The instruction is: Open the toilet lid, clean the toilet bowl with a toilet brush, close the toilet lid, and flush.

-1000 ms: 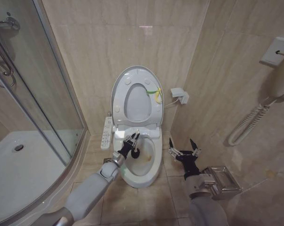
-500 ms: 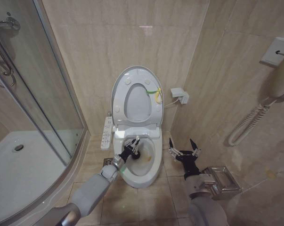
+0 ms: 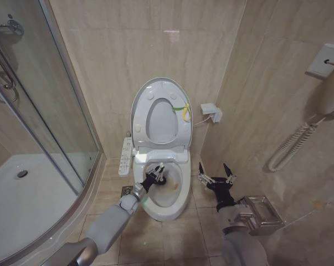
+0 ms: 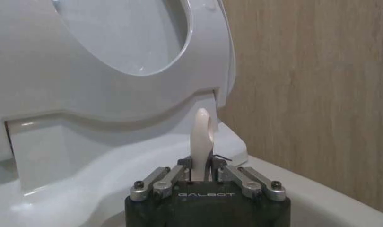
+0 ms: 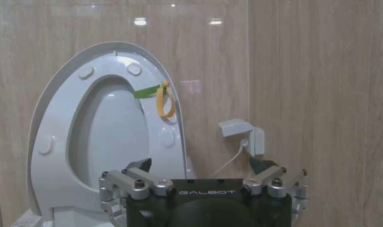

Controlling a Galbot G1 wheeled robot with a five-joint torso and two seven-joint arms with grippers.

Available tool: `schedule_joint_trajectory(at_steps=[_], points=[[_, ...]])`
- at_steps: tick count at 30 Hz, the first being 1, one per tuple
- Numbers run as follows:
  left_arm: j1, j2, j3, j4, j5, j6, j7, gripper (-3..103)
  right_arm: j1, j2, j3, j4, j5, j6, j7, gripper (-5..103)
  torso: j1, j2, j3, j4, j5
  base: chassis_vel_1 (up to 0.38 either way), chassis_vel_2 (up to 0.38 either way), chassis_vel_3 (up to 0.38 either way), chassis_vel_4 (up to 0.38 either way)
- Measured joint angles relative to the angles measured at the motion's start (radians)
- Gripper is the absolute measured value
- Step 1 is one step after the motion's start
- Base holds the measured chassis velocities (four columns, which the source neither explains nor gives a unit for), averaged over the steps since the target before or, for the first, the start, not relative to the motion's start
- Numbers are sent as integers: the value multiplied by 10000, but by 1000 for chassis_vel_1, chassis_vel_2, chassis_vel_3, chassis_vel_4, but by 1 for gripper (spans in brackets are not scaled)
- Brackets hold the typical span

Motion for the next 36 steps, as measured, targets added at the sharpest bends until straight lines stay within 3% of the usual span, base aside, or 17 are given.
schedule_joint_trajectory(at_steps=[8,14,28,36], points=[[160,-79,-212,-923,349,-429,-234,19,0,0,0,0,0,0,0,100,0,0,0,-2,0,0,0,0,0],[330,-167,-239,-1904,830,-413,-454,19,0,0,0,0,0,0,0,100,0,0,0,1,2,0,0,0,0],[127,-1195,59,-1747,931,-360,-592,19,0,0,0,0,1,0,0,100,0,0,0,-2,1,0,0,0,0],[214,-1020,150,-1242,699,-345,-348,19,0,0,0,0,0,0,0,100,0,0,0,-1,-1,0,0,0,0]])
